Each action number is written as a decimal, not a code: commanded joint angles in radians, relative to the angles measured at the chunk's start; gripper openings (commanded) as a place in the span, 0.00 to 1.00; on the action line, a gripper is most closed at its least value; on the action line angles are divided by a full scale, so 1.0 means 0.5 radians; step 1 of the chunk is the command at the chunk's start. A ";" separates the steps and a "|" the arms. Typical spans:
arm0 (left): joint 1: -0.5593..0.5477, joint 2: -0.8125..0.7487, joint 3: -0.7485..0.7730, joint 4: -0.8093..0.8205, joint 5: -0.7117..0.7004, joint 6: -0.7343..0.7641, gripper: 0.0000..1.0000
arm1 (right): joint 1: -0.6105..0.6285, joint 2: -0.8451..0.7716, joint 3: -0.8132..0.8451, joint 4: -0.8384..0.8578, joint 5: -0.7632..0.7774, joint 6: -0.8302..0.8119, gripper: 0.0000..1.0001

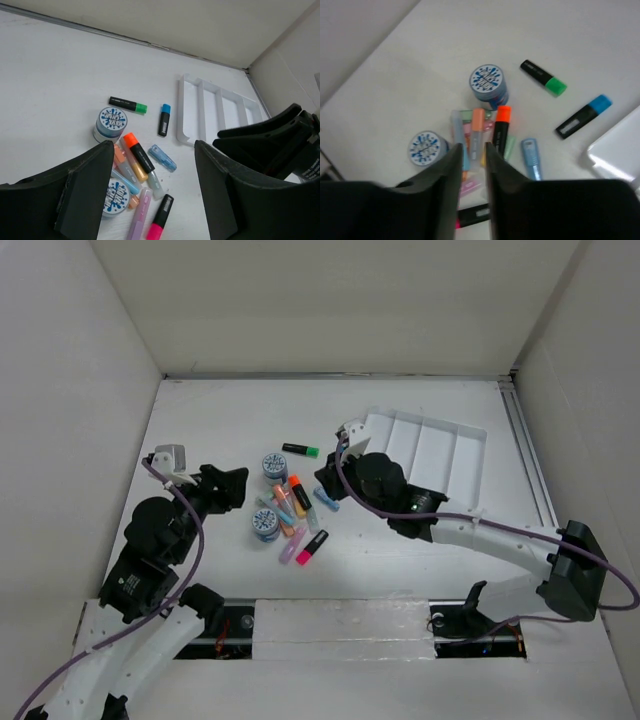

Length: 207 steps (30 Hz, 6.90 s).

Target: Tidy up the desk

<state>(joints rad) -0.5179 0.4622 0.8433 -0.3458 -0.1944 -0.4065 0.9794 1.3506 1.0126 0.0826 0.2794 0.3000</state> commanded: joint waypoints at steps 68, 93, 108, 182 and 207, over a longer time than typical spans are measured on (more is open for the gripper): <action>-0.004 -0.265 -0.054 0.087 -0.317 -0.114 0.62 | -0.697 0.079 0.267 -0.003 0.352 0.164 0.52; -0.004 -0.203 -0.061 0.106 -0.289 -0.107 0.62 | -1.713 0.759 0.481 -0.288 0.196 0.299 0.56; -0.004 -0.203 -0.064 0.109 -0.280 -0.104 0.62 | -1.649 0.570 0.405 -0.190 0.101 0.262 0.86; -0.004 -0.265 -0.051 0.035 -0.467 -0.273 0.74 | -1.210 0.023 -0.337 0.172 0.129 0.526 0.41; -0.004 -0.222 -0.051 0.044 -0.455 -0.258 0.74 | -1.572 0.168 -0.123 -0.279 0.138 0.461 0.87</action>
<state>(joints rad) -0.5179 0.3466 0.8238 -0.3637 -0.4263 -0.5499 0.2008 1.4723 0.9092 -0.0780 0.3401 0.5423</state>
